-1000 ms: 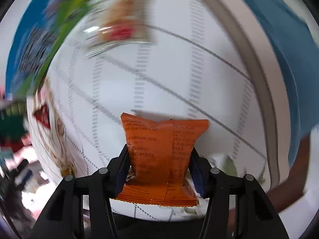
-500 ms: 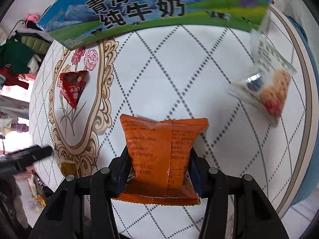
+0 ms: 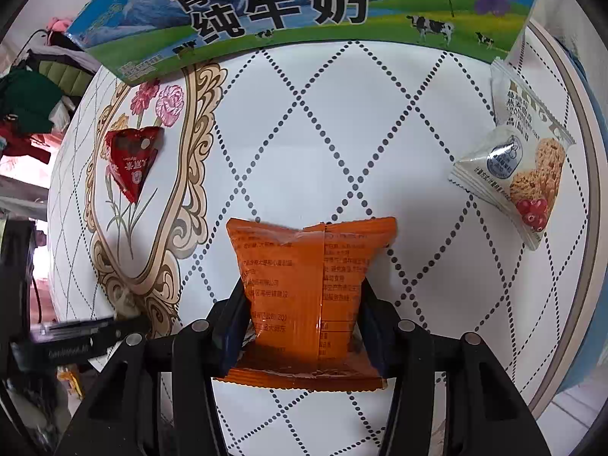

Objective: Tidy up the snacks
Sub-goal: 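Grasp the wrapped round cake with the left tool while the right tool grasps the orange packet, then carry the cake and orange packet into the box and release both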

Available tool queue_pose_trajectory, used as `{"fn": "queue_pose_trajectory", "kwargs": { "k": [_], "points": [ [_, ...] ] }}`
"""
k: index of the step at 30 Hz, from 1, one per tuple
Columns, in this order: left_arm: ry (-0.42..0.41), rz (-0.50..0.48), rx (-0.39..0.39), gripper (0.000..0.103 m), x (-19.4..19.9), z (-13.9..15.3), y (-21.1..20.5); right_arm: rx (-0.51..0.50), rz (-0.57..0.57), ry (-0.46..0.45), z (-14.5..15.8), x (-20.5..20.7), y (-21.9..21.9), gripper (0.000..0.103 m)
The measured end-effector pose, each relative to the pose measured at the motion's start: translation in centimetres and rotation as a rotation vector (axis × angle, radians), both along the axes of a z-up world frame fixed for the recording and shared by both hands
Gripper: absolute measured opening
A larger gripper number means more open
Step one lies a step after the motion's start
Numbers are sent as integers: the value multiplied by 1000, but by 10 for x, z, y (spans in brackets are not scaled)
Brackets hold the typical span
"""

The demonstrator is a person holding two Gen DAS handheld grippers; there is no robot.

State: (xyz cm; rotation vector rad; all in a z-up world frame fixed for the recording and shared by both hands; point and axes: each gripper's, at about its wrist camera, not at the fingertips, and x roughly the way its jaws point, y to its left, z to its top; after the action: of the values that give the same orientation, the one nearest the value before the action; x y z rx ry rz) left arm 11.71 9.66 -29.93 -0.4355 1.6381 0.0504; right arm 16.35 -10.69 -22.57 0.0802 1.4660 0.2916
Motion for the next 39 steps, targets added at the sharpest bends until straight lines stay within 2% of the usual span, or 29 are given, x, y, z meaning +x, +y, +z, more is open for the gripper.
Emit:
{"fn": "queue_pose_trajectory", "kwargs": {
  "k": [5, 9, 13, 16, 18, 22, 28, 30, 36, 39],
  "points": [
    [-72, -141, 6, 41, 25, 11, -49, -24, 11, 2, 7, -10, -13, 52],
    [-71, -223, 70, 44, 36, 2, -75, -31, -9, 23, 4, -17, -28, 52],
    [-60, -224, 100, 47, 38, -9, -78, -22, -37, 48, -10, -13, -35, 56],
    [-73, -241, 116, 45, 49, -7, -96, -29, -49, 56, -18, -11, -35, 58],
    [-83, -248, 117, 43, 58, -2, -114, -29, -52, 53, -19, -10, -37, 57],
    [-103, -225, 78, 39, 55, 13, -112, -7, -56, 34, -8, -10, -46, 51],
    [-193, -256, 54, 39, 67, 62, -135, 54, -66, 4, 21, -8, -53, 50],
    [-232, -256, 20, 39, 73, 84, -143, 79, -71, -18, 35, -6, -56, 50],
    [-406, -267, -57, 39, 110, 178, -156, 172, -103, -127, 106, 20, -82, 50],
    [-468, -270, -70, 39, 138, 211, -131, 207, -131, -195, 143, 47, -94, 50]
  ]
}}
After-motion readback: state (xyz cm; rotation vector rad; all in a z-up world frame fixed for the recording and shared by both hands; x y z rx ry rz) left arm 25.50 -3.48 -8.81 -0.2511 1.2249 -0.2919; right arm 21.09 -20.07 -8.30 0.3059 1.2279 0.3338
